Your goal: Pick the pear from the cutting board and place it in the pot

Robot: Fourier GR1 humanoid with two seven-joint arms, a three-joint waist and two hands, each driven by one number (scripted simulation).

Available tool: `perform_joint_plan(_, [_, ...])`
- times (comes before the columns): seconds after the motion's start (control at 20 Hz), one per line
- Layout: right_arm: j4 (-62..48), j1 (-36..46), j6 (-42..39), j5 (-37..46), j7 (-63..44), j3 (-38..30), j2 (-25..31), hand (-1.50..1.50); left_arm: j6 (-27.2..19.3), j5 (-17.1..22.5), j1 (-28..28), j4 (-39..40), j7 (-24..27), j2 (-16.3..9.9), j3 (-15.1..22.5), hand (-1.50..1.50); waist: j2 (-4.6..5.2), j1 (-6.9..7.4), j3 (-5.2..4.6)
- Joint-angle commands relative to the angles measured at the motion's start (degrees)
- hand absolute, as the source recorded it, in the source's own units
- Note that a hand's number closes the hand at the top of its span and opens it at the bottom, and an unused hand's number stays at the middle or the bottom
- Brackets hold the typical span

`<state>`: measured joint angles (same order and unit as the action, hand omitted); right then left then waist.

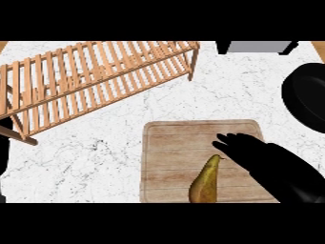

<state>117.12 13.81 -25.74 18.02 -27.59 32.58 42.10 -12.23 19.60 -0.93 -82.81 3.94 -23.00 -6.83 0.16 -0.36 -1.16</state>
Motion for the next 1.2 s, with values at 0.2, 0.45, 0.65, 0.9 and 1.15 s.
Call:
perform_joint_plan(0.2, [-3.09,2.43,2.3,4.44,1.37,2.64,-5.09,-1.5,1.6,-1.48,-11.02,-4.46,-1.83,1.47,5.82,0.0,0.07,-1.27,1.28])
perform_joint_plan(0.45, [-3.79,1.28,3.76,8.42,-0.4,5.5,-6.89,-1.5,0.82,-2.25,-9.42,-4.94,-0.98,3.11,6.52,0.0,-0.15,-1.68,1.26])
perform_joint_plan(0.65, [-7.81,2.13,3.76,12.3,-2.81,8.0,-8.44,-1.5,0.77,-2.71,-9.98,-4.68,-0.97,3.11,6.62,0.0,0.05,-1.53,1.23])
perform_joint_plan(0.9, [-9.7,1.63,5.02,13.78,-3.33,8.94,-10.87,-1.5,2.73,-1.96,-8.2,-4.27,0.58,2.61,5.41,0.0,-0.06,-1.03,1.19])
perform_joint_plan(1.15, [-14.09,0.64,8.71,17.79,-0.44,12.56,-13.63,-1.5,3.16,-1.67,-9.82,-5.01,-0.51,1.86,5.04,0.0,-0.02,-1.22,1.28])
